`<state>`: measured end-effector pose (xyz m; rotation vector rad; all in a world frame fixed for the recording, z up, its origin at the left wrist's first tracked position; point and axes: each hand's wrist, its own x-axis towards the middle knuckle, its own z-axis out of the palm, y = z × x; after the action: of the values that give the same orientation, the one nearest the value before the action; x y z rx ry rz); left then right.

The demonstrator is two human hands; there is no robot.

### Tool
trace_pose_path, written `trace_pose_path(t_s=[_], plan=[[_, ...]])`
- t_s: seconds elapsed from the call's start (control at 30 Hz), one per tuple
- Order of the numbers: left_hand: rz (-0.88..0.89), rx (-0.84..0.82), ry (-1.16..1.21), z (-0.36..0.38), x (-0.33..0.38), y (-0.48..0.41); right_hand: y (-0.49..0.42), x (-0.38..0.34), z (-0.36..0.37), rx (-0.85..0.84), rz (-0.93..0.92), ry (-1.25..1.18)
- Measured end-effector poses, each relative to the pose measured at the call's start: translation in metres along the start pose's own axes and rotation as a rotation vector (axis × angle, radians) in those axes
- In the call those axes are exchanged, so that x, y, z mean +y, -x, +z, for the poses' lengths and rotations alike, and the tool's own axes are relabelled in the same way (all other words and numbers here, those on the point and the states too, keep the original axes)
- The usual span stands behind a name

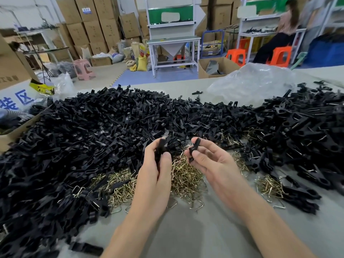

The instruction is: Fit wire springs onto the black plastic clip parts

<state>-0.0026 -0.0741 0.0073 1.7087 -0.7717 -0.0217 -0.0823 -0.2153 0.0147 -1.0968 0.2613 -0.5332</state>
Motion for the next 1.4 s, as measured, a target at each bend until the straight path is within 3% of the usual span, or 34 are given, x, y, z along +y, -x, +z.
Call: trace_pose_path(t_s=[0.23, 0.5, 1.07, 1.4], plan=[[0.028, -0.036, -0.024, 0.002, 0.007, 0.000, -0.001, 0.001, -0.001, -0.080, -0.056, -0.003], [-0.141, 0.001, 0.285, 0.000, 0.014, -0.004, 0.003, 0.005, 0.002, -0.125, -0.083, 0.126], [-0.131, 0.012, 0.347, 0.002, 0.016, 0.000, 0.002, 0.007, 0.001, -0.101, -0.072, 0.093], [-0.122, -0.015, 0.258, 0.006, 0.010, 0.000, 0.002, 0.004, -0.002, -0.086, -0.112, 0.141]])
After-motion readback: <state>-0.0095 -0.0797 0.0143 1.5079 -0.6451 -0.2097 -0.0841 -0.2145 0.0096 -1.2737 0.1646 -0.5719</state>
